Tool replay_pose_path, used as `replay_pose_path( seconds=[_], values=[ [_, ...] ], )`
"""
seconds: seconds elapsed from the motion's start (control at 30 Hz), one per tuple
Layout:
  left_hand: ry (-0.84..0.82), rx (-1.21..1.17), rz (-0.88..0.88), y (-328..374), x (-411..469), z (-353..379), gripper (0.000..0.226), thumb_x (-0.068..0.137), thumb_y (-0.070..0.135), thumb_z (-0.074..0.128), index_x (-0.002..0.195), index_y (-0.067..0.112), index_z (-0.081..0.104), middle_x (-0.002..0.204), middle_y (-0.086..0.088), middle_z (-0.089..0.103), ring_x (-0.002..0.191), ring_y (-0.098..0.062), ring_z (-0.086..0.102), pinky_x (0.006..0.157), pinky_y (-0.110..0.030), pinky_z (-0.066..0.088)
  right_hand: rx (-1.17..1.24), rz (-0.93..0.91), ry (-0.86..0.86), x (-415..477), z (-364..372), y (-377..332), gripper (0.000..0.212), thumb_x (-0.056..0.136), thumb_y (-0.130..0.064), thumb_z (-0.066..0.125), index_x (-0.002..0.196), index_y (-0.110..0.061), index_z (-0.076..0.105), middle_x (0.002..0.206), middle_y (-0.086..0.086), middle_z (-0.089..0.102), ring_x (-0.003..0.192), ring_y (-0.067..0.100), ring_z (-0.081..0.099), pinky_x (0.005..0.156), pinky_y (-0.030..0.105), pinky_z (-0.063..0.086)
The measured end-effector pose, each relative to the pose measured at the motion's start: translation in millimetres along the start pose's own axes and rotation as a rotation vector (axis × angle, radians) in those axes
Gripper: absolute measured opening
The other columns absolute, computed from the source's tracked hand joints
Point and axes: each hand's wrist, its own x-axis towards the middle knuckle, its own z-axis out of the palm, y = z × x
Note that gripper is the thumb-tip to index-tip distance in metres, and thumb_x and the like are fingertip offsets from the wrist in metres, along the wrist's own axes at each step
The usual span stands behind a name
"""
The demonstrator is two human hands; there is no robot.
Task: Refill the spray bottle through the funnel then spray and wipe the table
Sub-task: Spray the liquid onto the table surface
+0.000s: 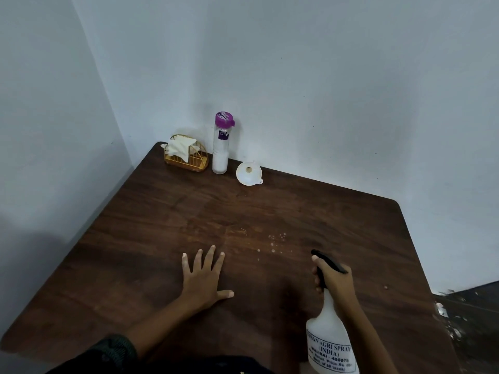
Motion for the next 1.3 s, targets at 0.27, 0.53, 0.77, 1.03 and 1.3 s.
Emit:
replay_pose_path(
  seconds=[0.27,0.53,0.77,1.03,1.3],
  values=[
    [0.001,0.028,-0.015,-0.5,1.0,-8.9,0.102,0.073,0.074,0.050,0.149,0.028,-0.001,0.159,-0.002,-0.008,0.146,-0.029,0.000,0.110,-0.060,-0.010,0.057,-0.085,-0.273,16.8,-26.7,-41.9,0.009,0.088,-0.008,0.057,0.096,-0.004,0.061,0.088,0.019,0.070,0.078,0.031,0.068,0.052,0.032,0.048],
    [-0.134,0.137,-0.001,0.8,11.0,-22.8,0.116,0.066,0.062,0.069,0.149,0.024,-0.003,0.158,-0.007,-0.009,0.145,-0.033,0.000,0.112,-0.059,-0.009,0.282,-0.276,-0.245,105.9,-25.5,-101.8,0.024,0.075,0.009,0.067,0.071,-0.013,0.058,0.062,0.002,0.062,0.052,0.014,0.057,0.051,0.023,0.048],
    [-0.225,0.041,-0.002,1.4,13.6,-20.7,0.119,0.068,0.051,0.073,0.149,0.023,-0.010,0.157,-0.006,-0.019,0.145,-0.034,-0.009,0.119,-0.044,0.010,0.466,-0.171,-0.194,198.2,8.9,-129.5,0.025,0.068,0.009,0.072,0.066,-0.012,0.059,0.062,-0.003,0.057,0.069,0.015,0.050,0.065,0.024,0.037],
    [-0.238,-0.020,-0.017,1.2,15.7,-21.5,0.117,0.068,0.045,0.076,0.149,0.026,-0.007,0.157,-0.001,-0.019,0.145,-0.030,-0.012,0.117,-0.043,0.022,0.573,-0.111,-0.207,253.7,42.3,-151.0,0.029,0.067,0.015,0.067,0.067,-0.012,0.060,0.065,-0.003,0.059,0.069,0.012,0.051,0.060,0.019,0.039],
    [-0.218,0.006,-0.028,-1.5,15.2,-17.5,0.116,0.068,0.048,0.075,0.148,0.028,-0.008,0.157,0.000,-0.018,0.145,-0.030,-0.010,0.114,-0.048,0.027,0.488,-0.141,-0.235,267.6,53.3,-147.2,0.025,0.065,0.007,0.074,0.076,-0.015,0.069,0.056,-0.014,0.067,0.073,0.013,0.056,0.068,0.021,0.043]
  ],
)
